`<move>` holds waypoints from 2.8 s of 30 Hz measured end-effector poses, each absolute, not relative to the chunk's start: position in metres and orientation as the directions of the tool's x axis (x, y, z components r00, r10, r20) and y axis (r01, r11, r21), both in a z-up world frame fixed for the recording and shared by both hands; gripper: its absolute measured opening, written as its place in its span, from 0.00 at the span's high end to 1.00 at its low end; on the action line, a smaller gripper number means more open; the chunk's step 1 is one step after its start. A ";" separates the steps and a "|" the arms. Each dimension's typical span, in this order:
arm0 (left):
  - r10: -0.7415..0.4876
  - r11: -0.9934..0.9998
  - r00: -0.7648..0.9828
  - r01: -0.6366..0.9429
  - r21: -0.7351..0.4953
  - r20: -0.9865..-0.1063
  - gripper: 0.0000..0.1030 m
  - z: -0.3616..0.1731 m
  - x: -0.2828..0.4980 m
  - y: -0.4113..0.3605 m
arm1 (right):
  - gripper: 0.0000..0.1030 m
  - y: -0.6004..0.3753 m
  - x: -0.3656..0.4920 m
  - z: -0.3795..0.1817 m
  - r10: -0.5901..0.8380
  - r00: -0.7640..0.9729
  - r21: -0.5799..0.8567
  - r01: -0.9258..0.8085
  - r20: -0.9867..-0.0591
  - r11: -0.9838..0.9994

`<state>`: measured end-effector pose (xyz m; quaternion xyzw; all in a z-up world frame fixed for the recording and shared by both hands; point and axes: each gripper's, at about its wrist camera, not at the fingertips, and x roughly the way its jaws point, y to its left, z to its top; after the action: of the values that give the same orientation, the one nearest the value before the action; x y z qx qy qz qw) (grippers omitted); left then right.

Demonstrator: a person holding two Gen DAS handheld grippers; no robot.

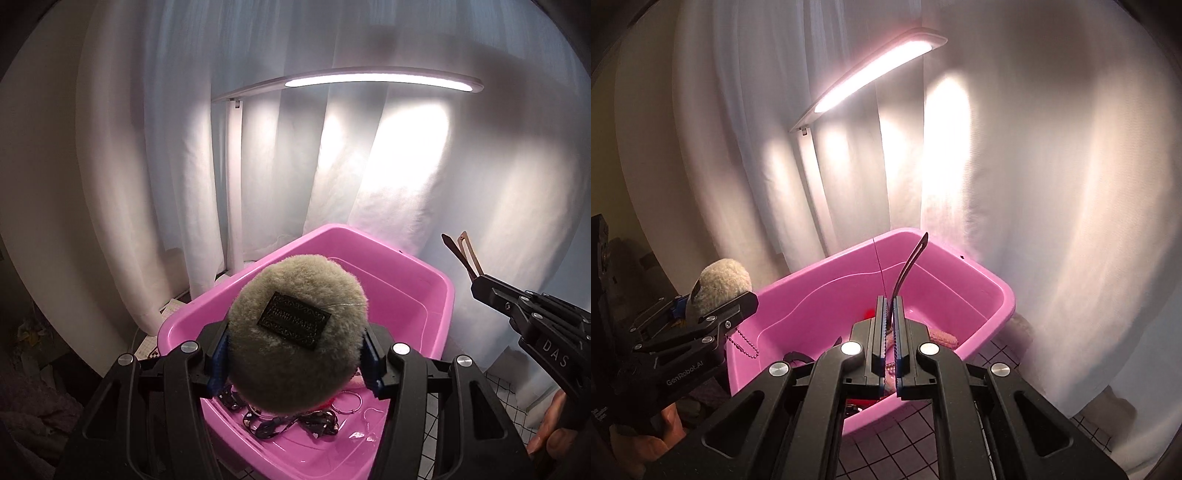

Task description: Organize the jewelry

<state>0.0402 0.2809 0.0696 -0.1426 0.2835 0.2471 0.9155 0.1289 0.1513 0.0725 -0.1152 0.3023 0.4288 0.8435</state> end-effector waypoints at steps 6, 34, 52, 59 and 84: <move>0.325 0.830 0.684 -0.537 -0.151 -0.653 0.46 0.047 0.056 0.314 | 0.96 0.191 0.154 0.055 0.627 0.390 0.101 -0.793 -0.674 0.601; 0.091 0.811 0.488 -0.542 -0.220 -0.868 0.41 -0.017 0.118 0.354 | 0.96 0.265 0.242 -0.025 0.437 0.151 0.218 -0.696 -0.887 0.684; 0.126 0.811 0.463 -0.557 -0.178 -0.877 0.12 -0.012 0.114 0.355 | 0.39 0.250 0.236 -0.012 0.451 0.188 0.219 -0.674 -0.873 0.705; 0.135 0.816 0.463 -0.554 -0.167 -0.876 0.12 -0.010 0.112 0.352 | 0.33 0.243 0.230 -0.009 0.449 0.196 0.219 -0.665 -0.872 0.714; 0.131 0.823 0.463 -0.544 -0.165 -0.877 0.12 -0.010 0.110 0.348 | 0.33 0.237 0.222 -0.010 0.440 0.210 0.206 -0.660 -0.873 0.722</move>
<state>0.1103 0.3481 -0.0101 -0.2170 0.4765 0.2039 0.8272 0.2216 0.2370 -0.0104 -0.1063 0.5173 0.3572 0.7704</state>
